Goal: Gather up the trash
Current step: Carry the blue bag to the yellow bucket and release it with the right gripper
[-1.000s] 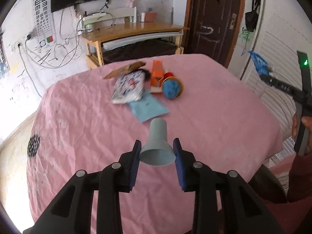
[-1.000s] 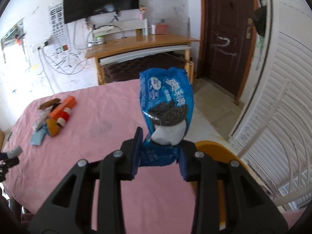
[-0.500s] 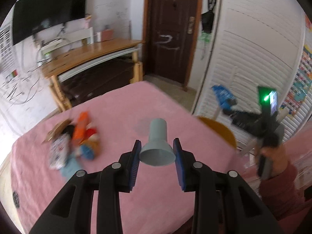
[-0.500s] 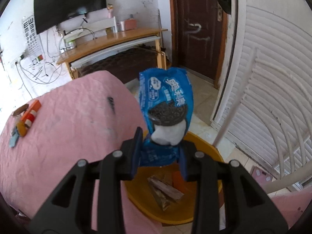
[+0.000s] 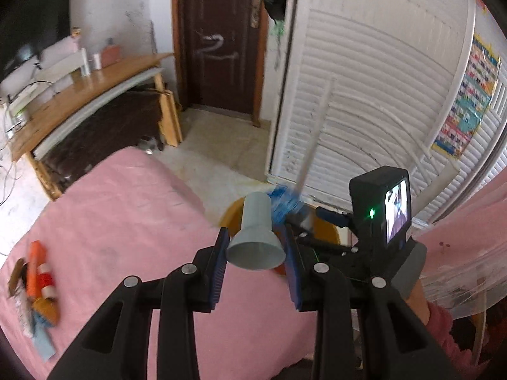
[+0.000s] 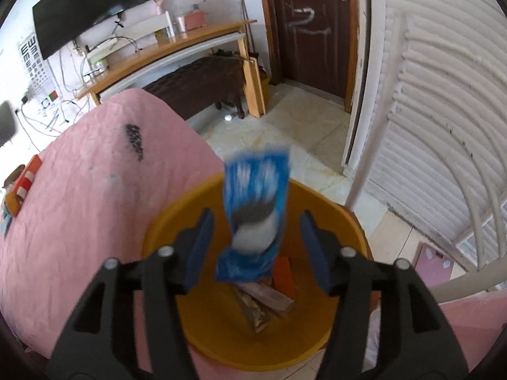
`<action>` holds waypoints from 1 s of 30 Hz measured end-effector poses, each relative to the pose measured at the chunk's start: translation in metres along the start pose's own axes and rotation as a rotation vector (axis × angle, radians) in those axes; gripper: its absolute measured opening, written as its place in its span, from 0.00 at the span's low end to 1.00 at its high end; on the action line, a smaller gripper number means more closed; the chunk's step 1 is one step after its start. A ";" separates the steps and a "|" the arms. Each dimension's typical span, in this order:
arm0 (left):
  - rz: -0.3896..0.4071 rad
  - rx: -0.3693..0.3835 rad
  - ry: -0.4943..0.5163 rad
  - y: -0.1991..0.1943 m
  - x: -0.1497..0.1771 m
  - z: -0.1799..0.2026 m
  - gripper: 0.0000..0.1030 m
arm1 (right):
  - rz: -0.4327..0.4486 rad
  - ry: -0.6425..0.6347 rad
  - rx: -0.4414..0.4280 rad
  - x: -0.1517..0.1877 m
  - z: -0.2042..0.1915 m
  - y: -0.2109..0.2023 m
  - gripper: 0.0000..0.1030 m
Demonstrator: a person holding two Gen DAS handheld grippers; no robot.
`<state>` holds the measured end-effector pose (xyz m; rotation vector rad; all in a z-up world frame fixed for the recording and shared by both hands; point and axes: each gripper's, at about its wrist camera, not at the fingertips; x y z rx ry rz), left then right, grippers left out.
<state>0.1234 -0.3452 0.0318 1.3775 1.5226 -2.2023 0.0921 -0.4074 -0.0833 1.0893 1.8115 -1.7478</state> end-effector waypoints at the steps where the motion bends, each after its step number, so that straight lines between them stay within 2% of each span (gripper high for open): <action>1: -0.012 0.004 0.001 0.011 -0.003 0.005 0.28 | -0.001 0.012 -0.003 0.001 0.004 0.001 0.55; 8: -0.081 0.032 -0.084 0.067 -0.010 0.014 0.30 | -0.002 0.162 0.000 0.009 0.057 0.005 0.56; 12: -0.100 0.041 -0.126 0.084 -0.009 0.012 0.57 | 0.005 0.217 0.010 0.013 0.075 0.004 0.57; 15: -0.103 0.032 -0.129 0.088 -0.007 0.011 0.58 | 0.006 0.244 0.009 0.013 0.083 0.007 0.57; 24: -0.061 0.007 -0.182 0.062 -0.002 -0.013 0.58 | 0.042 0.176 -0.014 -0.001 0.058 -0.008 0.57; 30: 0.025 -0.054 -0.242 0.017 0.001 -0.060 0.59 | 0.073 0.067 -0.062 -0.022 0.014 -0.019 0.63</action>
Point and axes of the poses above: each gripper's, at about its wrist camera, not at the fingertips, and y roughly the way its jaws point, z to its right, x to its underside, and after that the axes turned 7 degrees about z, right-handed
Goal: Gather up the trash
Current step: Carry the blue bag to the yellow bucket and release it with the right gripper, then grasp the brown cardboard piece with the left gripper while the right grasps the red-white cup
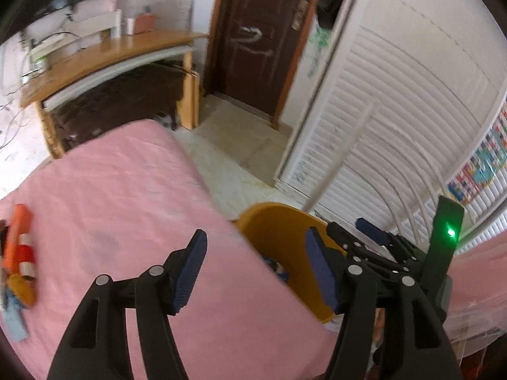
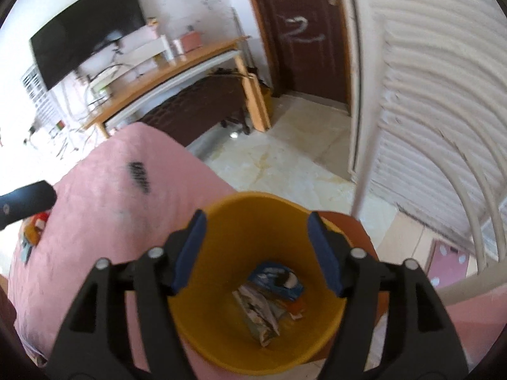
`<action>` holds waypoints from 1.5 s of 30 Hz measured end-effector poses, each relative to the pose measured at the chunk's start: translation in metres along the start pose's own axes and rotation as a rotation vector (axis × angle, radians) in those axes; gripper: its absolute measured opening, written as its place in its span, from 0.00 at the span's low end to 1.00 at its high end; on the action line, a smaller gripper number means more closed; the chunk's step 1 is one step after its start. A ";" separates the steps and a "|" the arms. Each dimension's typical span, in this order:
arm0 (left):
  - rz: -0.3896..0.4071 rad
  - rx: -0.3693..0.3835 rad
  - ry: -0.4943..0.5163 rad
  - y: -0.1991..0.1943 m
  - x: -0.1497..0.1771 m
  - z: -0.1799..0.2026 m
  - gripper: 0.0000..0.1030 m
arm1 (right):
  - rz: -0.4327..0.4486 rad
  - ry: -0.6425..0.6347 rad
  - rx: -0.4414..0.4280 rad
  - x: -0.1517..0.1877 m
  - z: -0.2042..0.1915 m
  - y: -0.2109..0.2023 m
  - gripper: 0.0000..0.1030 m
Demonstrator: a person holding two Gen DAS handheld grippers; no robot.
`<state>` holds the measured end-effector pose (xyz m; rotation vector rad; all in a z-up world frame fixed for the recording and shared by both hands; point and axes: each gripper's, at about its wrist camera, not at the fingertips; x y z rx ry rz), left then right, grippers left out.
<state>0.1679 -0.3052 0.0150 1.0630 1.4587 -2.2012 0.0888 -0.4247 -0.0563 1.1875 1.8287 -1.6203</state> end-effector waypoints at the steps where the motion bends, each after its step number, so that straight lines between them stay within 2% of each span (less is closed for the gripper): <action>1: 0.012 -0.012 -0.009 -0.006 -0.001 -0.009 0.59 | 0.007 -0.027 -0.016 -0.004 -0.013 -0.002 0.63; 7: 0.091 -0.121 -0.075 -0.048 -0.009 -0.073 0.60 | 0.025 -0.161 -0.097 -0.018 -0.085 -0.007 0.64; 13: 0.134 -0.210 -0.144 -0.080 -0.009 -0.131 0.61 | 0.015 -0.257 -0.178 -0.018 -0.148 -0.009 0.64; 23: 0.140 -0.357 -0.197 -0.110 -0.009 -0.215 0.61 | -0.028 -0.405 -0.287 -0.007 -0.247 -0.005 0.64; 30: 0.049 -0.374 -0.183 -0.100 -0.008 -0.265 0.64 | -0.079 -0.469 -0.345 -0.002 -0.297 0.005 0.64; 33: -0.009 -0.374 -0.156 -0.088 -0.009 -0.283 0.64 | -0.101 -0.486 -0.344 -0.002 -0.313 0.013 0.64; 40: -0.059 -0.373 -0.153 -0.070 -0.006 -0.311 0.64 | -0.145 -0.506 -0.317 0.001 -0.328 0.032 0.64; 42: -0.089 -0.349 -0.146 -0.063 -0.003 -0.316 0.64 | -0.150 -0.506 -0.309 0.000 -0.331 0.035 0.72; 45: -0.108 -0.342 -0.156 -0.056 0.002 -0.329 0.64 | -0.155 -0.507 -0.306 -0.001 -0.338 0.039 0.72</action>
Point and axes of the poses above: each gripper's, at about its wrist camera, not at the fingertips, and y roughly the way its jaws point, z to its right, x to its underside, and after that the axes turned 7 degrees about z, right-handed
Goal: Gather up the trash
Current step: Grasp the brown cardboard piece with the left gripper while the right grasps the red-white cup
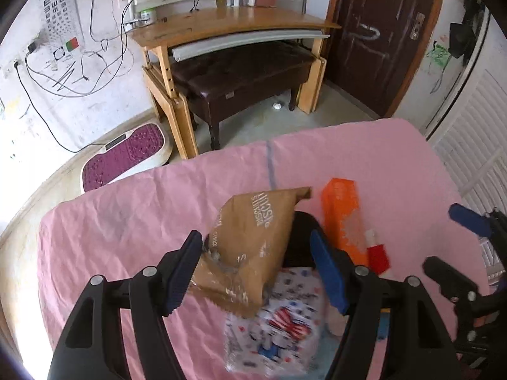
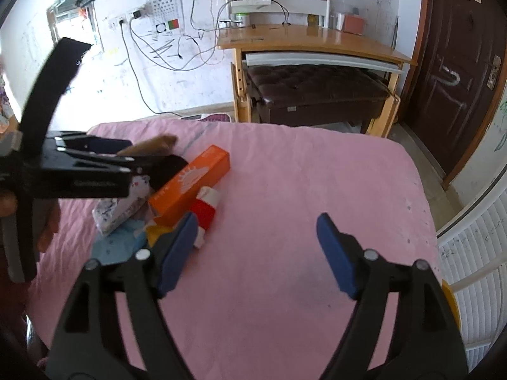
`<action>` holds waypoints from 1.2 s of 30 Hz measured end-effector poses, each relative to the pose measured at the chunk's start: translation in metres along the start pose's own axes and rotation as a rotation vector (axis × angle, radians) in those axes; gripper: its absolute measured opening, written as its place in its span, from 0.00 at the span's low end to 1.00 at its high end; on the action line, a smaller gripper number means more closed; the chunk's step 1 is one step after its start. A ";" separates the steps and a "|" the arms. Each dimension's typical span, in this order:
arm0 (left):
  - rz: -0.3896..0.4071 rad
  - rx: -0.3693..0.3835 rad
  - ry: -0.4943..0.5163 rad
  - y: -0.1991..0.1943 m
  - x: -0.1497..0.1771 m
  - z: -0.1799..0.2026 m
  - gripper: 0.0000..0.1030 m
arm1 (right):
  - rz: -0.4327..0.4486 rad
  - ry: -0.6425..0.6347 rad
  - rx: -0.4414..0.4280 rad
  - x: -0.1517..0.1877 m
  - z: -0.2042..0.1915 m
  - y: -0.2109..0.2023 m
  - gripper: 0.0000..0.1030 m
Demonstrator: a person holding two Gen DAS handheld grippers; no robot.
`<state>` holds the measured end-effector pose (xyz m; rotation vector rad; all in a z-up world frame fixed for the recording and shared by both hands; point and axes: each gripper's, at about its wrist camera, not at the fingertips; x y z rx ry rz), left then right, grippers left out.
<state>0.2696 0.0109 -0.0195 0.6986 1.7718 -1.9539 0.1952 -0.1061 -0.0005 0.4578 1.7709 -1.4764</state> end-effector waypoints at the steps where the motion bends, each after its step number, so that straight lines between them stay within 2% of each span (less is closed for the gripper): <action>1: -0.005 0.002 -0.015 0.005 0.000 -0.005 0.64 | -0.001 -0.006 0.002 -0.002 -0.003 0.001 0.72; 5: -0.009 0.026 -0.094 0.013 0.005 -0.028 0.63 | -0.013 -0.026 0.008 -0.004 -0.011 0.009 0.72; 10: 0.021 -0.002 -0.103 0.009 0.011 -0.038 0.28 | -0.042 -0.023 0.013 -0.008 -0.016 0.022 0.72; 13: 0.039 0.006 -0.143 0.008 0.014 -0.050 0.19 | -0.060 0.001 0.018 -0.012 -0.016 0.030 0.77; 19: 0.062 0.005 -0.155 0.004 0.019 -0.057 0.17 | -0.113 0.024 0.012 -0.014 -0.018 0.045 0.76; 27: 0.104 0.013 -0.116 -0.010 0.024 -0.046 0.17 | -0.179 0.075 -0.071 -0.014 -0.017 0.059 0.46; 30: 0.104 0.014 -0.096 -0.011 0.026 -0.040 0.17 | -0.212 0.095 -0.116 -0.014 -0.020 0.065 0.44; 34: 0.102 0.013 -0.085 -0.011 0.026 -0.037 0.17 | -0.210 0.072 -0.103 -0.015 -0.028 0.066 0.40; 36: 0.112 0.003 -0.089 -0.012 0.026 -0.036 0.17 | -0.205 0.047 -0.104 -0.013 -0.034 0.065 0.27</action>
Point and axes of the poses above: each gripper's, at about its wrist camera, not at the fingertips, and y roughly the way its jaws point, z to its right, x to its underside, and after that the axes turned 7 degrees about z, right-handed
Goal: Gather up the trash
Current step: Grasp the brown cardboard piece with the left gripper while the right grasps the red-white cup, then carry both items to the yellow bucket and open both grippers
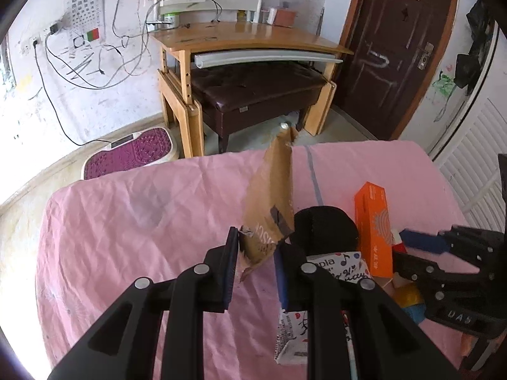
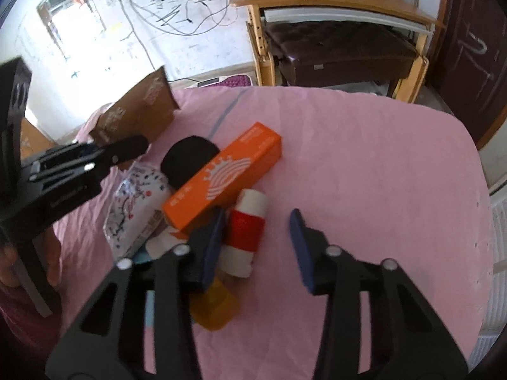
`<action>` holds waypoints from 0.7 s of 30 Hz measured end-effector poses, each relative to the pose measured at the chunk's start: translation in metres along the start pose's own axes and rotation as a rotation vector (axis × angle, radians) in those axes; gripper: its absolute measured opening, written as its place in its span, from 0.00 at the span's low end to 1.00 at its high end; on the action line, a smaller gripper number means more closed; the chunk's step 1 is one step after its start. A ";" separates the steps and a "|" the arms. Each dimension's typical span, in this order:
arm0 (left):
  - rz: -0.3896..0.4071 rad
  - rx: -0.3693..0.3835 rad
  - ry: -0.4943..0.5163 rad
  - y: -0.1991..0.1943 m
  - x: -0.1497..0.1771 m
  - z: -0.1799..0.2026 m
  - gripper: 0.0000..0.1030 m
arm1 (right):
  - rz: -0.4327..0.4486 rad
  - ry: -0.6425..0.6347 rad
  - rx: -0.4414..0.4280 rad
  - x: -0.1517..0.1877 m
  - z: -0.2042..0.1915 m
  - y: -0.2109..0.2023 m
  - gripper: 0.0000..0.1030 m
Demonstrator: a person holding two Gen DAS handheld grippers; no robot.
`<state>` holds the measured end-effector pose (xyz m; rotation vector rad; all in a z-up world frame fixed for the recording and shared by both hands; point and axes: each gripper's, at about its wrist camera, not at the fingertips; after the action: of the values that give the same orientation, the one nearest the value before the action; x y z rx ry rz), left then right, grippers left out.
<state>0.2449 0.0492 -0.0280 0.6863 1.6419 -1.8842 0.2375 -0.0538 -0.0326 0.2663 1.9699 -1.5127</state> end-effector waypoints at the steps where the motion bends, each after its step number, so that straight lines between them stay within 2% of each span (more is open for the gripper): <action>1: 0.007 0.000 0.001 -0.002 0.000 0.000 0.17 | 0.003 -0.007 -0.001 0.000 -0.003 -0.001 0.24; 8: 0.065 0.004 0.025 -0.019 0.003 0.003 0.14 | 0.056 -0.062 0.063 0.012 -0.012 -0.016 0.20; 15: 0.087 0.032 0.044 -0.030 0.010 0.010 0.08 | 0.134 -0.049 0.110 0.028 0.005 -0.047 0.21; 21: 0.161 0.025 0.070 -0.049 0.018 0.016 0.05 | 0.174 -0.022 0.126 0.039 0.022 -0.069 0.21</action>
<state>0.1976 0.0374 -0.0033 0.8771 1.5573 -1.7868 0.1793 -0.1044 -0.0043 0.4609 1.7870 -1.5215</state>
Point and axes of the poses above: each gripper's, at about its wrist camera, not at the fingertips, and y roughly the way its jaws point, z to its right, x to its underside, and after that the axes turned 7 degrees about z, right-handed
